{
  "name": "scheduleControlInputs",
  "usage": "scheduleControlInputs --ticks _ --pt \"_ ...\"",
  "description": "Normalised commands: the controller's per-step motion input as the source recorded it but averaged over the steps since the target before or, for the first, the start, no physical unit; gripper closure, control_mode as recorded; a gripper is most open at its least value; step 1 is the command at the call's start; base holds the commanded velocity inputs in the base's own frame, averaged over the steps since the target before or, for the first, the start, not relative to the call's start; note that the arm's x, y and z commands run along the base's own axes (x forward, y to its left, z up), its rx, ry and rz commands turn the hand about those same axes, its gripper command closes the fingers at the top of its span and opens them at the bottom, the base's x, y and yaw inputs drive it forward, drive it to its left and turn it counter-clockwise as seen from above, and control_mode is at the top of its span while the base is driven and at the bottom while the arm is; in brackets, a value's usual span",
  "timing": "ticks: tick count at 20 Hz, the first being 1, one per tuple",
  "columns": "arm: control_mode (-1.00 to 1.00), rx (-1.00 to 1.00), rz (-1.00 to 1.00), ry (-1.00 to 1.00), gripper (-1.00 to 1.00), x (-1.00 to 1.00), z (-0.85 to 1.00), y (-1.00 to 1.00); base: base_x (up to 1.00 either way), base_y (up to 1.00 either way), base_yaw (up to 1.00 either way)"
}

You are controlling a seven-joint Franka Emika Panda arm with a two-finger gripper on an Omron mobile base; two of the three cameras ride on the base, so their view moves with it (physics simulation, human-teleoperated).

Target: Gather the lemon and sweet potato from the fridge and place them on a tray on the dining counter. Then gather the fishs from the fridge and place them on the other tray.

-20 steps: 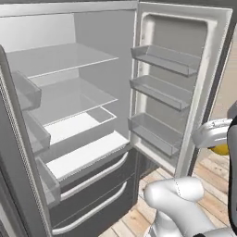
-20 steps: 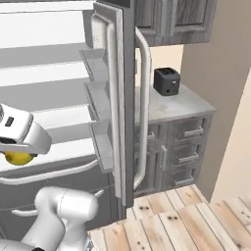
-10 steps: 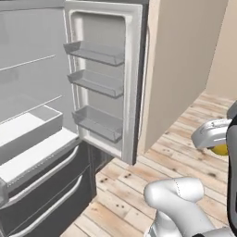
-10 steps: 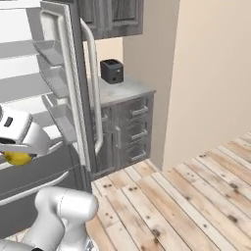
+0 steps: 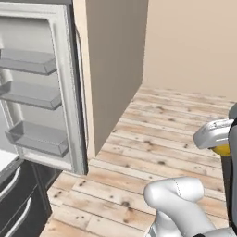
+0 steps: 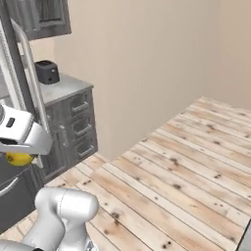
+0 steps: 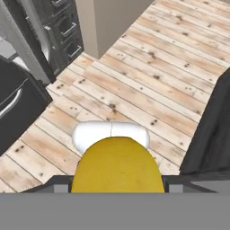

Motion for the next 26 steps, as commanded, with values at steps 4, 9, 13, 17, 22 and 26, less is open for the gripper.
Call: scheduleControlInputs --ticks 4,9,13,17,22,26 --pt "1.0 0.0 0.0 0.0 1.0 0.0 0.0 0.0 0.3 -0.27 -0.55" --pt "1.0 0.0 0.0 0.0 1.0 0.0 0.0 0.0 0.56 -0.12 -0.5" --pt "1.0 0.0 0.0 0.0 1.0 0.0 0.0 0.0 0.83 0.0 -0.43" --pt "1.0 0.0 0.0 0.0 1.0 0.0 0.0 0.0 0.94 0.04 -0.4" --pt "1.0 0.0 0.0 0.0 1.0 0.0 0.0 0.0 0.96 0.05 -0.39" --pt "1.0 0.0 0.0 0.0 1.0 0.0 0.0 0.0 0.97 0.12 -0.39"
